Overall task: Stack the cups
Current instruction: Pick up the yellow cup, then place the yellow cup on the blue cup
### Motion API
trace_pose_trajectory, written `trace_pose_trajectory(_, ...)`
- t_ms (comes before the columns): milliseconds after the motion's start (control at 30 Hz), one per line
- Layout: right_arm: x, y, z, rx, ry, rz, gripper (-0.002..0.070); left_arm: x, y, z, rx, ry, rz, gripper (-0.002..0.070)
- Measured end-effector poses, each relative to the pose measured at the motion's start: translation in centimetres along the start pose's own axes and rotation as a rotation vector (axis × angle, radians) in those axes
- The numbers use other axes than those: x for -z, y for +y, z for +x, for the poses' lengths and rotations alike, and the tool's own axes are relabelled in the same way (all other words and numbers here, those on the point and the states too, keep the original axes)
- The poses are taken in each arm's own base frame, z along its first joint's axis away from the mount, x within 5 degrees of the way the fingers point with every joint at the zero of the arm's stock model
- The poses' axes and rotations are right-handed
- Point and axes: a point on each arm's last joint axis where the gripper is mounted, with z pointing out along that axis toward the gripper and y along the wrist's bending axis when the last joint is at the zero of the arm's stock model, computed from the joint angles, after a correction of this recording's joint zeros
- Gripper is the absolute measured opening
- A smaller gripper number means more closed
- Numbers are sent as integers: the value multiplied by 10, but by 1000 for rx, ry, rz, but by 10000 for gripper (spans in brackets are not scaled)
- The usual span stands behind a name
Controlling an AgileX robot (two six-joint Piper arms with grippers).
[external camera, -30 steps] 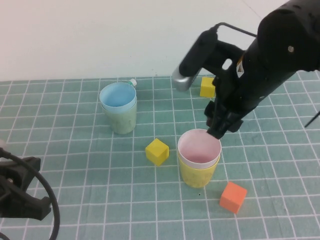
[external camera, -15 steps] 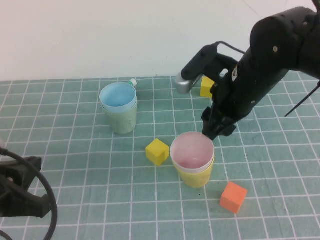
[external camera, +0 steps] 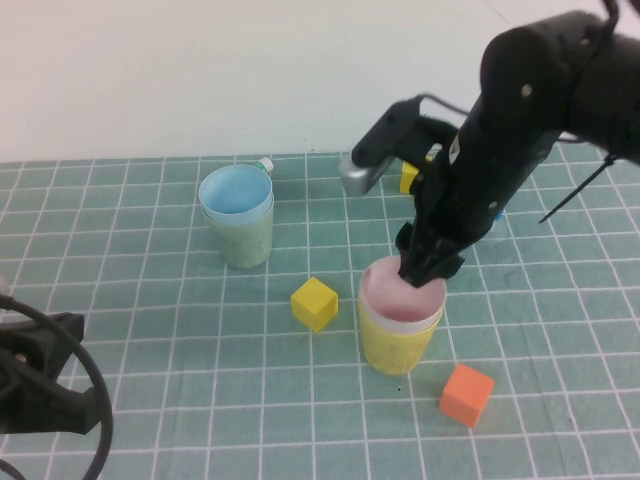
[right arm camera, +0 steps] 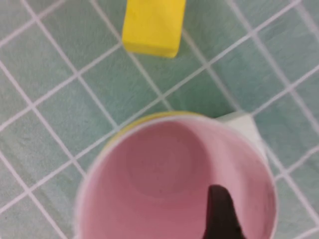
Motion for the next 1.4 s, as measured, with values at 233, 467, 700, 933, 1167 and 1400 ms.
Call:
trace_pose_trajectory(233,-25,1,-2,5,26,-58,396,0,0,0,13,-1,4,0)
trace_pose_trajectory(467,-48,2,-2,53,53,-99,98,0,0,0,13,-2,3,0)
trace_pose_trajectory(700,-8,-5,-35,103,-116,-69,53,0,0,0,14,-5,3,0)
trace_pose_trajectory(933,46,-17,-88,95,-509,36,52,0,0,0,14,-5,3,0)
trace_pose_trajectory(1167,11,-26,-109,75,-548,3,50,0,0,0,19,-5,3,0)
trace_pose_trajectory(1400,-18,-23,-117,102,-546,-11,49,0,0,-1,19,-6,3,0)
